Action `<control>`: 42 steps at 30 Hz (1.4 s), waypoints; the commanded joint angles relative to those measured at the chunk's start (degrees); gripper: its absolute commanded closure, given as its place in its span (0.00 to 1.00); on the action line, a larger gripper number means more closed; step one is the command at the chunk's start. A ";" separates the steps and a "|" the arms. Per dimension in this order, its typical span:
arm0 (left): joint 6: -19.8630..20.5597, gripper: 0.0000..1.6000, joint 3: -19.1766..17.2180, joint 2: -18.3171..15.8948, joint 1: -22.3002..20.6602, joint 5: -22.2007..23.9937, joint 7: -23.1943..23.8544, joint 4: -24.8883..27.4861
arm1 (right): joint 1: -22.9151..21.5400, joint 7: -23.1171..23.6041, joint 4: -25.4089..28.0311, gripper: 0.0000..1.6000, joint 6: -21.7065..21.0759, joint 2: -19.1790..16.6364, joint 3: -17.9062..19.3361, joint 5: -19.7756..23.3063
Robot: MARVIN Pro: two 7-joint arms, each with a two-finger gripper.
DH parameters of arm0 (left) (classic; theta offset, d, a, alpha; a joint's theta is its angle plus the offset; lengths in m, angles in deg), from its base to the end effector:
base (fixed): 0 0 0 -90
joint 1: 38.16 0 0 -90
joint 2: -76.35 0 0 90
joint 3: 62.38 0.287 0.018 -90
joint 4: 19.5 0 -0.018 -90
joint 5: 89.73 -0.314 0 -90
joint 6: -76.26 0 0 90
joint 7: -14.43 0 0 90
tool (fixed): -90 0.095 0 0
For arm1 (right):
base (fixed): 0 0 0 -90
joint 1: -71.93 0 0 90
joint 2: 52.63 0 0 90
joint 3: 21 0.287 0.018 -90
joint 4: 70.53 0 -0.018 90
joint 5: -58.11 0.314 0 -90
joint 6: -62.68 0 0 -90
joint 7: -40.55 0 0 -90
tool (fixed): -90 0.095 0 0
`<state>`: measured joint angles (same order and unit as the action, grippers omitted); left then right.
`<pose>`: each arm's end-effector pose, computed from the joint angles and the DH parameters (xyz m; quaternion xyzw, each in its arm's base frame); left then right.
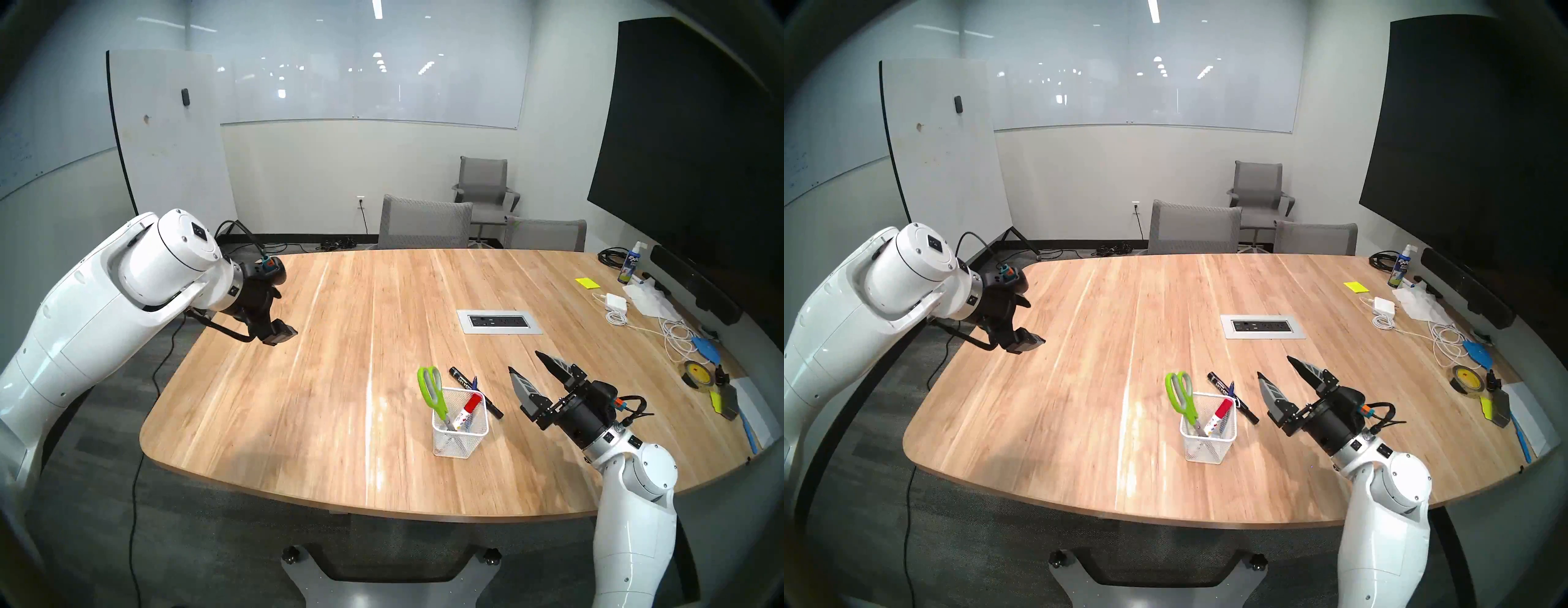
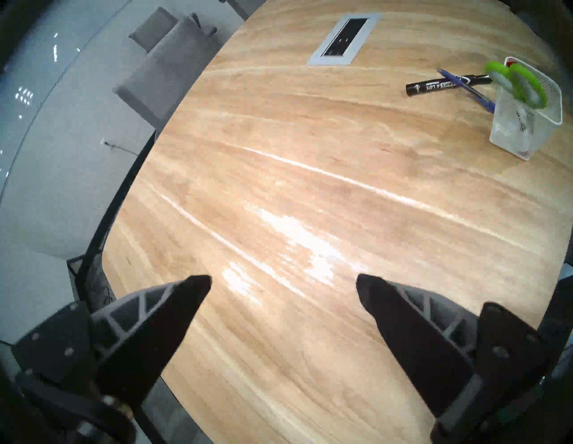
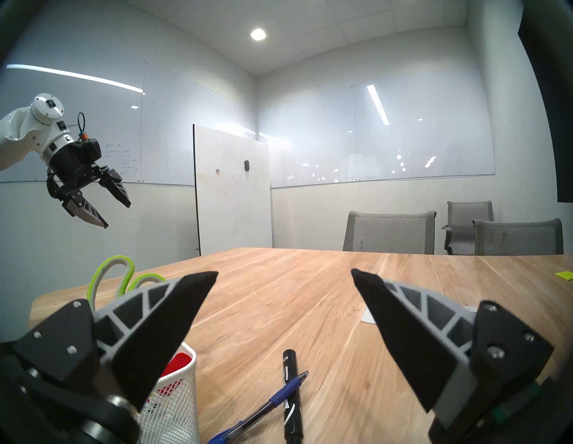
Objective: Place the pen, the marker, and the scissors into the pen holder
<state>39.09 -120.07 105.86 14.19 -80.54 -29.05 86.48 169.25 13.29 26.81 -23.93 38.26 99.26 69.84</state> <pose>0.4324 0.0837 -0.1100 -0.8140 0.4711 -0.3342 0.0617 0.3292 -0.1129 -0.2857 -0.6205 -0.1768 -0.7327 0.2164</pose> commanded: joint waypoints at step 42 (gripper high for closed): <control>-2.84 0.00 -12.92 -5.35 21.27 16.96 -9.09 3.71 | -1.07 0.63 0.15 0.00 0.17 0.04 0.18 -0.24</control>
<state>37.58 -130.12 100.59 33.36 -65.59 -36.74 89.06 168.82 13.88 26.14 -23.92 38.31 99.58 69.34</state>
